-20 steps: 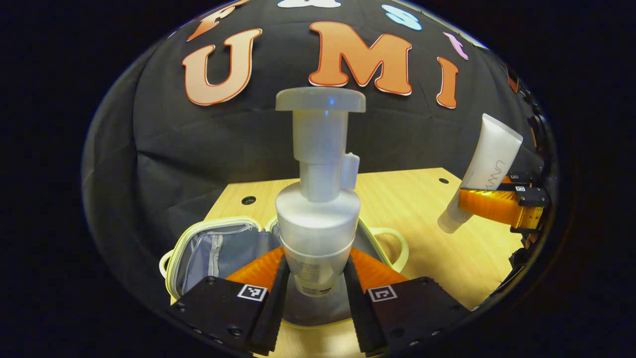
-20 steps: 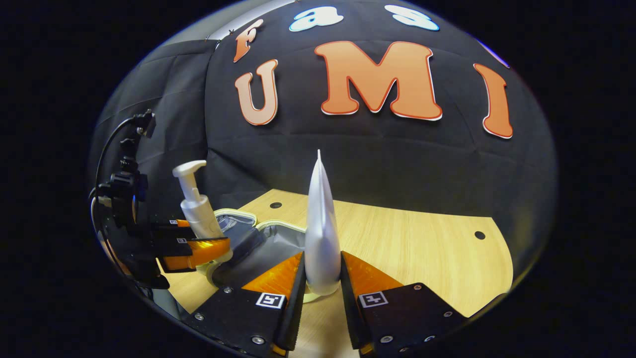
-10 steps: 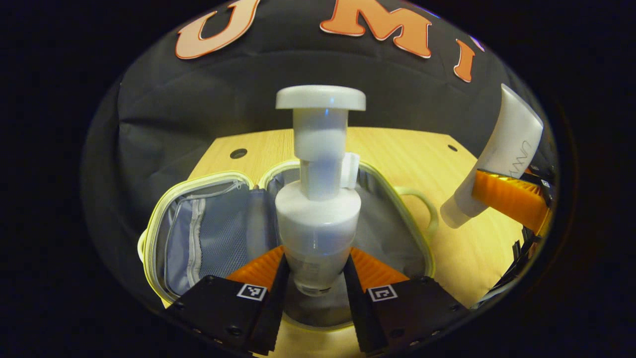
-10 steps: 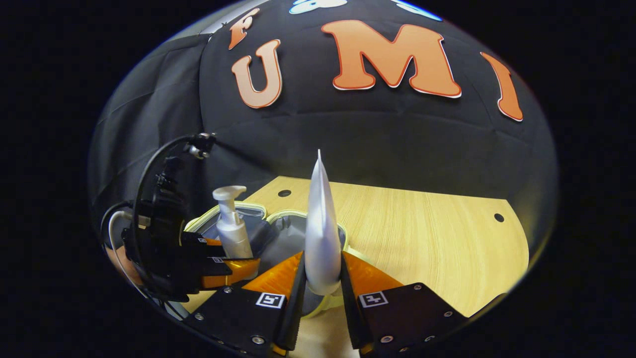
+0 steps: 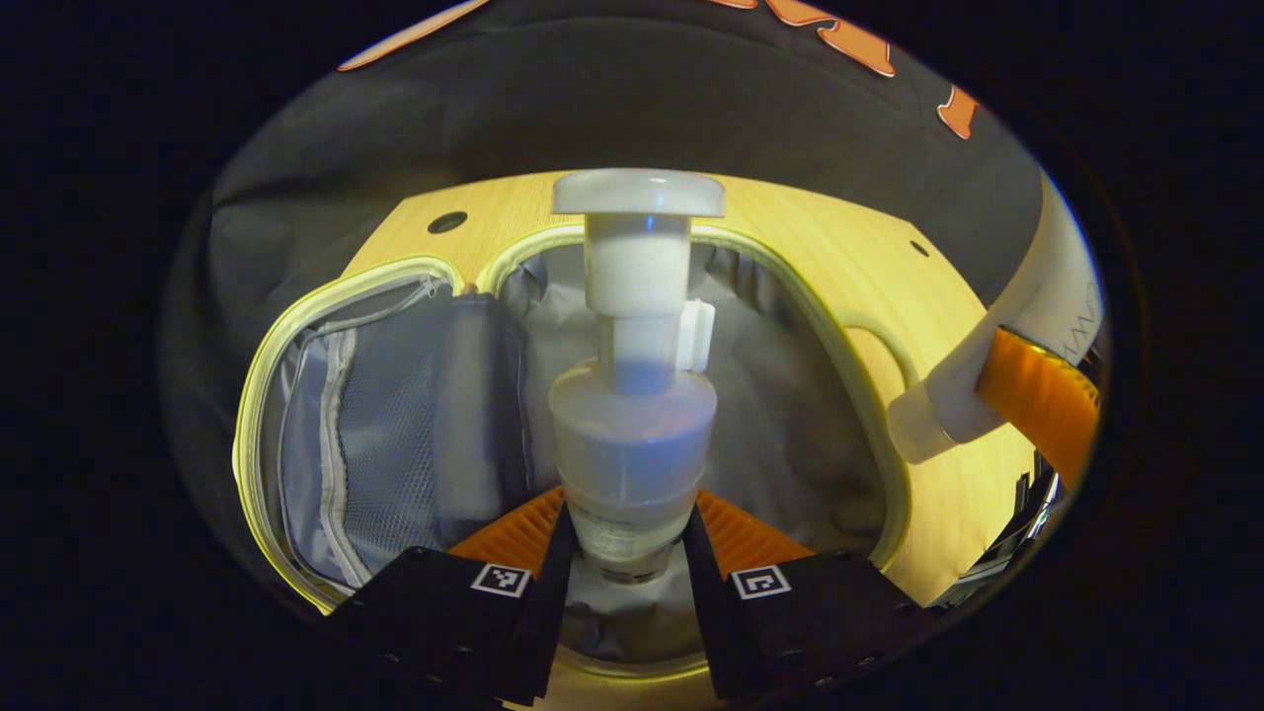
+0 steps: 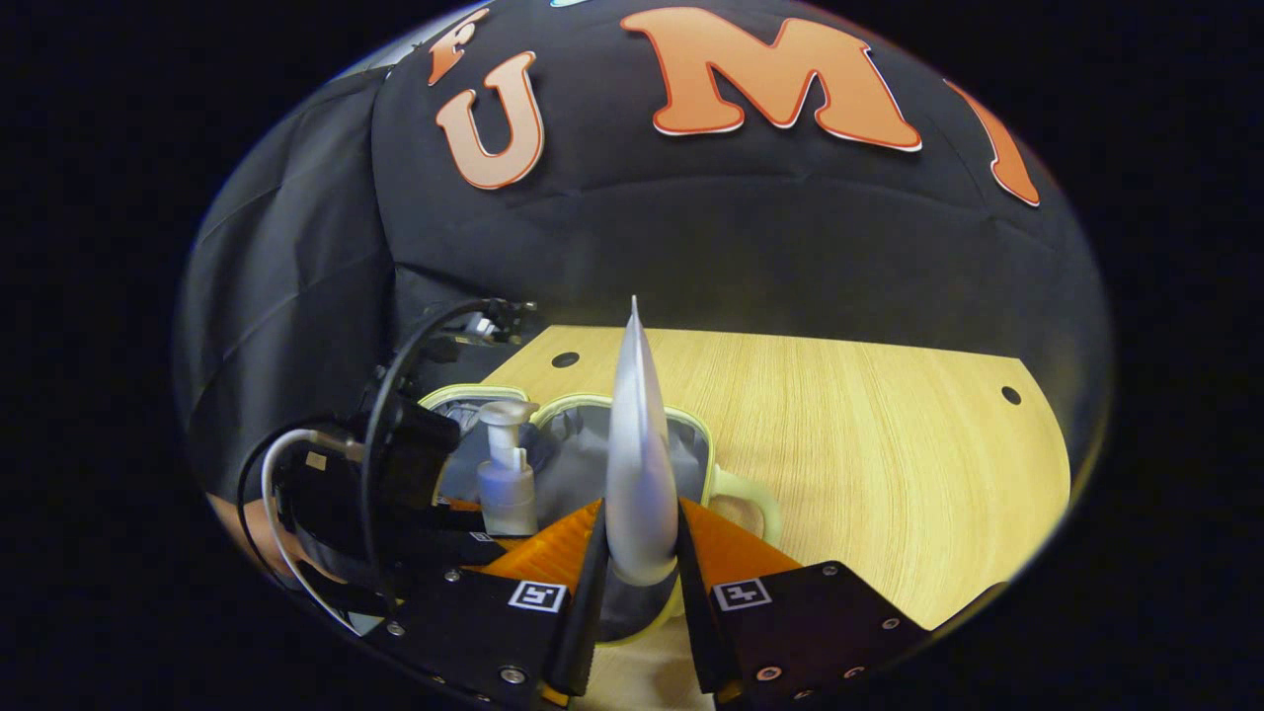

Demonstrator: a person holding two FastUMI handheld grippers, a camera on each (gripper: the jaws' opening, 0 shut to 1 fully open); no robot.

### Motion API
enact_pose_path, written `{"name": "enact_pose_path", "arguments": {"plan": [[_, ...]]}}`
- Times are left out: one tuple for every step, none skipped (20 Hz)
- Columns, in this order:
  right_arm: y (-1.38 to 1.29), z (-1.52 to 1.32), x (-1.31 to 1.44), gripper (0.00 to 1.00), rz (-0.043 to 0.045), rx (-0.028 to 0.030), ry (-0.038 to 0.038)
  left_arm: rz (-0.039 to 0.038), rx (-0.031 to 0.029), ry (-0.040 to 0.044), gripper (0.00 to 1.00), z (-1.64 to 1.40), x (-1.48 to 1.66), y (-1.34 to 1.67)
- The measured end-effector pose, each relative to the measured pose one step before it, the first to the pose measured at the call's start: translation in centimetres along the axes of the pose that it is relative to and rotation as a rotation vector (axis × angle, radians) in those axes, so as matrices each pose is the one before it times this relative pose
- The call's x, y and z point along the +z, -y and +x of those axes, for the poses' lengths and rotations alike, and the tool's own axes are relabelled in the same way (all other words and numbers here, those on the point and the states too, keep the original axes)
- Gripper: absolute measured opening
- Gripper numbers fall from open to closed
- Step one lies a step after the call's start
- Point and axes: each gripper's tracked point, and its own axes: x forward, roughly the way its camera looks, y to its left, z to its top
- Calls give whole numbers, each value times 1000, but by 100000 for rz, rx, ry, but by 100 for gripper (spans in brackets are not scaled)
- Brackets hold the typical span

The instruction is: First open the suitcase, pack the skin care products into it, and then close the suitcase.

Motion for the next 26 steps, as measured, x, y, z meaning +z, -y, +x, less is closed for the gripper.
{"name": "enact_pose_path", "arguments": {"plan": [[72,222,-198,40,1092,81,-1105,-107,973,2113,59,762,566,-195],[-129,303,-206,40,1203,70,-858,-854,921,-3704,58,614,-337,-114],[5,222,-85,40,558,-99,-514,-1314,1127,-3792,59,758,-732,-108],[-35,180,-82,40,250,-184,-516,-805,-462,-1365,59,388,-225,248],[97,213,-110,40,311,-82,-676,-1368,953,-881,59,523,-52,-265],[57,101,-194,40,383,122,-1013,-908,1309,897,59,112,314,45],[56,232,-172,40,58,-35,-617,-545,1305,686,58,-281,23,-54],[-100,154,-190,40,28,271,-986,-454,-1762,864,61,-48,89,173],[36,224,-190,40,125,-12,-803,-213,-2440,1859,62,-99,290,450],[-108,278,-246,40,144,455,-1333,-431,-462,940,66,-741,107,-7],[23,246,-178,40,352,82,-930,-394,-725,2059,69,-324,176,-120],[-113,266,-262,40,186,450,-978,-1217,188,1974,74,-643,54,-218],[-96,151,-179,40,367,20,-930,-726,160,2274,76,-611,158,-220],[-106,45,-367,40,267,586,-1395,-371,668,2145,80,-955,84,-424],[-56,307,-360,40,442,176,-1451,317,534,2574,80,-1005,460,-274],[-172,607,-333,40,537,702,-1993,435,706,2742,80,-1140,483,-262],[-144,389,-261,40,762,326,-1318,1368,1755,3593,80,-993,591,-599],[-269,506,-316,40,783,807,-2031,1506,2448,3293,80,-567,572,-1110],[-201,478,-350,40,808,579,-1917,1357,2545,4669,80,-686,916,-1161],[-5,520,-506,40,638,547,-3621,491,3010,3831,81,-784,796,-1204],[-21,570,-338,40,987,497,-2234,-487,2210,3487,81,-561,789,-1186],[-34,311,-729,40,919,-117,-3002,-1267,1761,1907,81,-606,413,-914],[-209,492,-346,40,833,212,-1924,-1908,1954,1157,81,-289,378,-1145],[-273,623,-370,40,1416,-539,-2384,-2659,1412,267,82,-179,-75,-1147],[-192,332,-307,40,2178,2,-2152,-2350,1116,141,82,-101,-29,-983],[-41,305,-304,40,1492,-1202,-1703,-2194,1307,83,82,-214,161,-1149]]}}
